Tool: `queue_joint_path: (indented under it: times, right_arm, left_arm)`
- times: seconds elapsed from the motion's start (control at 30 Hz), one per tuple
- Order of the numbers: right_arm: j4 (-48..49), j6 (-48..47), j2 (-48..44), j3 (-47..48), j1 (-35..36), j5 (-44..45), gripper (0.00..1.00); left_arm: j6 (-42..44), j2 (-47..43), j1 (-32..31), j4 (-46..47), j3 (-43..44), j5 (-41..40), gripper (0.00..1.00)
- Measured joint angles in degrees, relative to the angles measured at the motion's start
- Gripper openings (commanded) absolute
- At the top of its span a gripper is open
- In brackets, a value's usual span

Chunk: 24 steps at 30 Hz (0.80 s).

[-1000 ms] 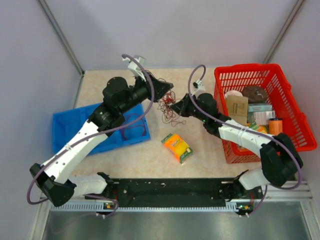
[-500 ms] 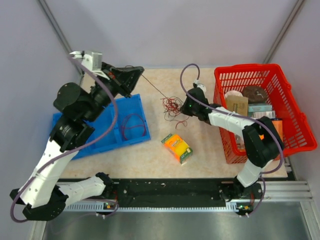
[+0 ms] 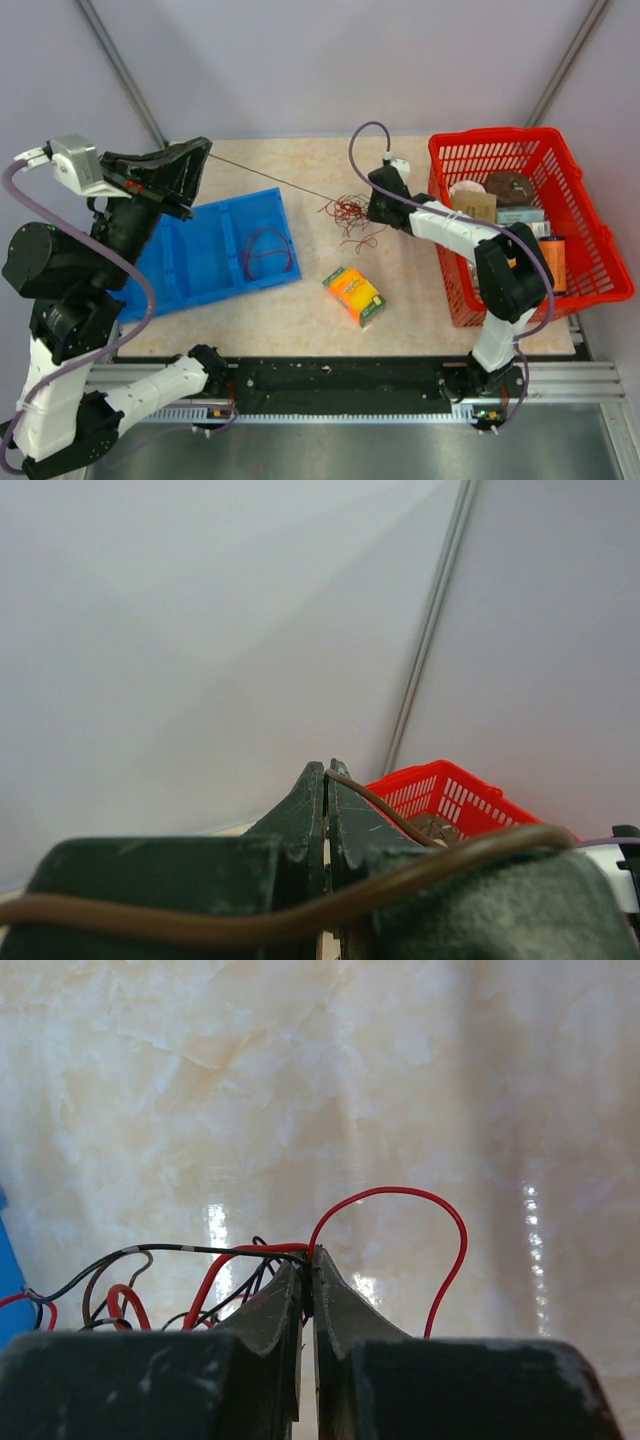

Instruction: Untangle the cables

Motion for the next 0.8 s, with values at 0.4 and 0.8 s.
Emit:
queue_joint_path:
  times: [0.4, 0.8]
  right_arm:
    - [-6.29, -10.16, 4.02, 8.28, -0.07, 11.54, 0.32]
    - [-11.06, -16.76, 5.20, 8.28, -0.50, 13.18, 0.57]
  left_arm:
    - [9.84, -2.75, -0.22, -3.13, 3.87, -20.44, 0.00]
    - [10.78, -3.48, -0.22, -2.40, 4.15, -27.52, 0.00]
